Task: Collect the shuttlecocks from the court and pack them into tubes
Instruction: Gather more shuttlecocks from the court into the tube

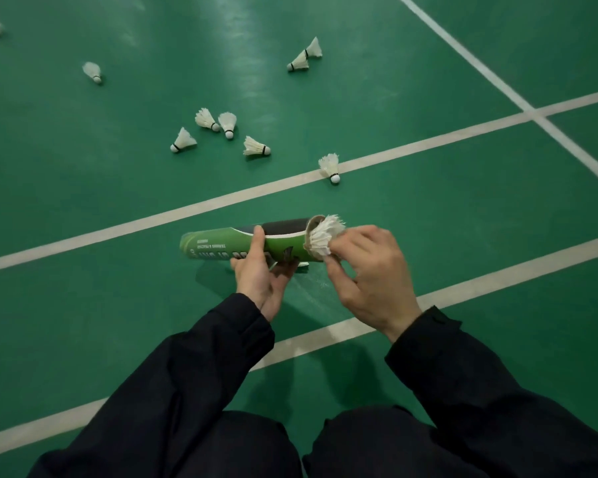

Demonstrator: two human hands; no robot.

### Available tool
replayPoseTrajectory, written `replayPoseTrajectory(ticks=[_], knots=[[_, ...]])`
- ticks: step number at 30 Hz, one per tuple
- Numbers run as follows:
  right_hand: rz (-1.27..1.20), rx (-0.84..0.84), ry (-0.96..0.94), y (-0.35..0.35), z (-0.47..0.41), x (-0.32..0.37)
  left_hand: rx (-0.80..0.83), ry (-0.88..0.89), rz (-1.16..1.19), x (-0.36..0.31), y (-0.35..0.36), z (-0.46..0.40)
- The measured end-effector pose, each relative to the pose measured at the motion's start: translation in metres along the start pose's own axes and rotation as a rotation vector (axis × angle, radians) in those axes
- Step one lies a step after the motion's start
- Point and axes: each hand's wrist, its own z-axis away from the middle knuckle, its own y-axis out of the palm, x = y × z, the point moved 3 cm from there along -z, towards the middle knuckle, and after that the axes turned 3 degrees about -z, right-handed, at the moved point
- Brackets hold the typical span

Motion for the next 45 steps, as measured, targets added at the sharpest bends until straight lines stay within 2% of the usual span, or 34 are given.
replayPoseTrajectory(ticks=[2, 5, 7, 10, 13, 16, 19, 21, 23, 25, 27, 31, 35, 36, 41, 45], knots=[[0.027, 0.194, 0.015, 0.005, -0.006, 0.007, 0.012, 0.012, -0.006, 0.0, 0.002, 0.003], [-0.183, 0.558, 0.198, 0.007, -0.019, 0.016, 0.007, 0.008, -0.003, 0.0, 0.001, 0.006], [-0.223, 0.761, 0.262, 0.008, -0.026, 0.024, 0.022, -0.003, -0.006, 0.0, 0.0, 0.008], [-0.197, 0.859, 0.335, 0.014, -0.032, 0.029, 0.031, -0.016, -0.054, 0.002, 0.0, 0.014], [-0.387, 0.882, 0.485, 0.026, -0.035, 0.025, 0.011, -0.026, -0.066, 0.002, -0.003, 0.018], [-0.618, 0.713, 0.517, 0.038, -0.035, 0.026, -0.018, -0.01, -0.047, -0.004, -0.007, 0.019], [-0.452, 0.401, 0.464, 0.042, -0.027, 0.031, -0.037, 0.027, 0.02, -0.014, -0.007, 0.017], [-0.252, 0.293, 0.292, 0.042, -0.023, 0.034, -0.04, 0.03, 0.082, -0.018, -0.009, 0.015], [-0.163, 0.395, 0.204, 0.046, -0.022, 0.036, -0.033, 0.018, 0.127, -0.018, -0.014, 0.015], [-0.212, 0.551, 0.284, 0.054, -0.022, 0.031, -0.033, 0.013, 0.123, -0.018, -0.019, 0.017], [-0.337, 0.617, 0.351, 0.059, -0.021, 0.027, -0.01, 0.003, 0.098, -0.016, -0.023, 0.019], [-0.602, 0.527, 0.403, 0.058, -0.016, 0.027, 0.008, 0.016, -0.009, -0.023, -0.03, 0.018], [-0.897, 0.377, 0.669, 0.041, -0.004, 0.007, -0.364, 0.292, -0.254, -0.091, -0.079, -0.017], [-0.938, 0.361, 0.727, 0.038, 0.001, -0.001, -0.399, 0.346, -0.293, -0.111, -0.095, -0.024], [-1.145, 0.368, 0.925, 0.042, 0.018, -0.023, -0.295, 0.336, -0.295, -0.155, -0.137, -0.04], [-1.266, 0.569, 1.015, 0.046, 0.021, -0.019, -0.248, 0.358, -0.345, -0.162, -0.142, -0.043]])
